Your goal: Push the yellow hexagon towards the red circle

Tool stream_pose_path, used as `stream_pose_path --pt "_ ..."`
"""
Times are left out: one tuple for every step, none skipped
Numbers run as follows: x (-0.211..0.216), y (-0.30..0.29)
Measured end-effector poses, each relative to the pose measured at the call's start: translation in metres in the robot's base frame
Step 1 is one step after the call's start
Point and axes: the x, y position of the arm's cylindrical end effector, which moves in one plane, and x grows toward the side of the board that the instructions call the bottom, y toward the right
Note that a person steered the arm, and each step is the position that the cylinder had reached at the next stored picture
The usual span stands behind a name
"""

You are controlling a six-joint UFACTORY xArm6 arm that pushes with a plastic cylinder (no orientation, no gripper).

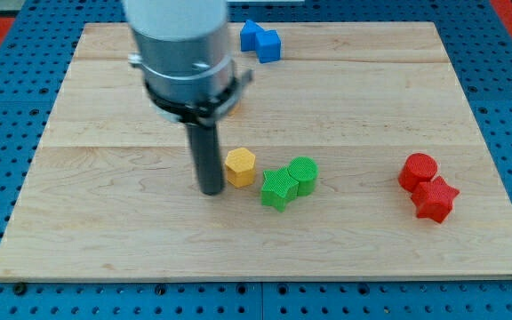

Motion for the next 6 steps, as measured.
stream_pose_path --pt "-0.058 0.033" --pt "-0.067 0.018" --pt "-0.087 -0.007" --pt "-0.106 0.042" --pt "-0.101 0.153" --pt "-0.089 0.162"
